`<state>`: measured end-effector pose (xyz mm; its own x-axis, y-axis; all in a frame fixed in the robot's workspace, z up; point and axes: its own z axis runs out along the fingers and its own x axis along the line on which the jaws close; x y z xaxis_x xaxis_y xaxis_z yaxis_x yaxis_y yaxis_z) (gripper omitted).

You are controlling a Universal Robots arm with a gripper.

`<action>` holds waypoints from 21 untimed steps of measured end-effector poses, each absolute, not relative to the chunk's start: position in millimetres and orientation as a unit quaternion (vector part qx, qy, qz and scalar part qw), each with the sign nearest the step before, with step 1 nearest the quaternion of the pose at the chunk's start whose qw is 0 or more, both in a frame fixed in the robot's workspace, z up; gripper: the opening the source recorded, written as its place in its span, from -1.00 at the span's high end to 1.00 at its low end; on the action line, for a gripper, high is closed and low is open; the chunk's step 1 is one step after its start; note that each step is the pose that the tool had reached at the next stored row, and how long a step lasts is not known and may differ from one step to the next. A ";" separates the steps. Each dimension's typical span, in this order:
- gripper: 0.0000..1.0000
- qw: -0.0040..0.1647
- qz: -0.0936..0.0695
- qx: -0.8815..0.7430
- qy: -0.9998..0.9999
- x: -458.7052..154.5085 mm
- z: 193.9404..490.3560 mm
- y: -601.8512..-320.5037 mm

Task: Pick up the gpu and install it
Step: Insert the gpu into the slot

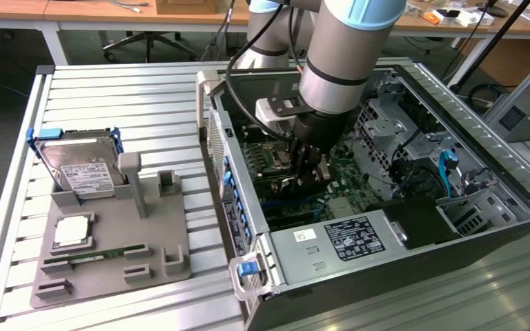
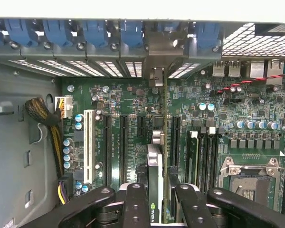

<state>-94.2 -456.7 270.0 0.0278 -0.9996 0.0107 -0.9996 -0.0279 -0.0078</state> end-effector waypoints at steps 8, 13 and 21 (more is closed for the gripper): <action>0.47 0.001 0.006 0.715 -0.699 -91.8 269.7 -456.6; 0.47 0.001 0.006 0.706 -0.708 -91.0 269.6 -456.5; 0.47 0.001 0.006 0.694 -0.720 -92.2 269.4 -455.4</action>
